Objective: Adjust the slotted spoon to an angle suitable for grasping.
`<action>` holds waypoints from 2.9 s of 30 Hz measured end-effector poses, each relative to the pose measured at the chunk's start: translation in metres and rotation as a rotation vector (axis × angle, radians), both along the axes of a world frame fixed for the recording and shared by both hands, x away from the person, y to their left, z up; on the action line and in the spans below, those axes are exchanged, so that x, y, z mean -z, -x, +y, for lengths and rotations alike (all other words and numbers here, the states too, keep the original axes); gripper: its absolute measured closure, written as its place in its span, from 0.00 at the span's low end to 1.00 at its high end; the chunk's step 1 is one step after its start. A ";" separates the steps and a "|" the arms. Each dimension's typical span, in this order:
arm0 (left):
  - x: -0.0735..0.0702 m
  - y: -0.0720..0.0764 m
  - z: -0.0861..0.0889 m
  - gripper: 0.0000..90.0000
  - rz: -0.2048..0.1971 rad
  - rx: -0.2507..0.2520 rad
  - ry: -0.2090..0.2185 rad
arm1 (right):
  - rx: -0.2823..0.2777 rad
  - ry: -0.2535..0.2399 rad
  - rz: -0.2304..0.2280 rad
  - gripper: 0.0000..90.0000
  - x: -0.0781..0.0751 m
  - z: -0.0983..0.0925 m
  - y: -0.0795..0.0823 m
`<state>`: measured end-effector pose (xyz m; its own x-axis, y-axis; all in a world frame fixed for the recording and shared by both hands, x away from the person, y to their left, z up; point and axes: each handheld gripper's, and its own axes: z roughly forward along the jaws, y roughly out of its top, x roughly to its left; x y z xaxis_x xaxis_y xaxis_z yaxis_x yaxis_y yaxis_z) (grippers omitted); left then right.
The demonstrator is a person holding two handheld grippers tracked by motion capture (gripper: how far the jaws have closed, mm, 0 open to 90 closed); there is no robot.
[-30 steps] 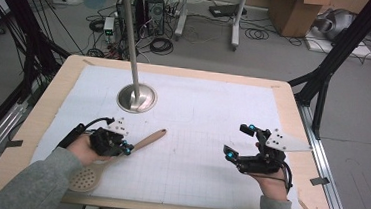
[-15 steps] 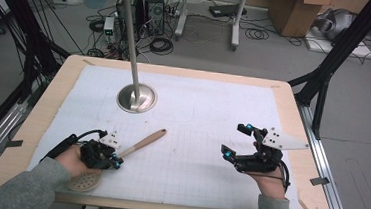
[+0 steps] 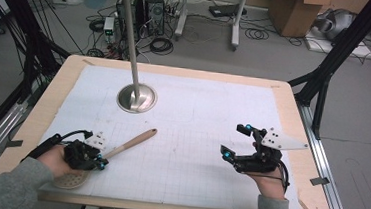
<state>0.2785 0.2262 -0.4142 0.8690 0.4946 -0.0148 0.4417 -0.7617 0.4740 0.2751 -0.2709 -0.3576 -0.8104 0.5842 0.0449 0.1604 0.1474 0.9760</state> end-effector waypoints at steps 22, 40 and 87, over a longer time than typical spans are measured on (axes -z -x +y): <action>-0.010 -0.043 -0.026 0.99 -0.081 -0.134 0.163 | -0.005 -0.015 -0.010 0.11 -0.002 0.001 -0.002; 0.001 -0.052 -0.028 0.99 -0.110 -0.081 0.106 | -0.005 -0.015 -0.010 0.11 -0.002 0.000 -0.001; -0.016 0.008 0.004 0.19 -0.111 0.125 0.119 | -0.009 -0.001 0.000 0.11 0.000 0.003 -0.004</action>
<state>0.2704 0.2303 -0.3977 0.9231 0.3832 0.0320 0.2874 -0.7430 0.6044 0.2790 -0.2675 -0.3577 -0.8158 0.5765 0.0453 0.1589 0.1482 0.9761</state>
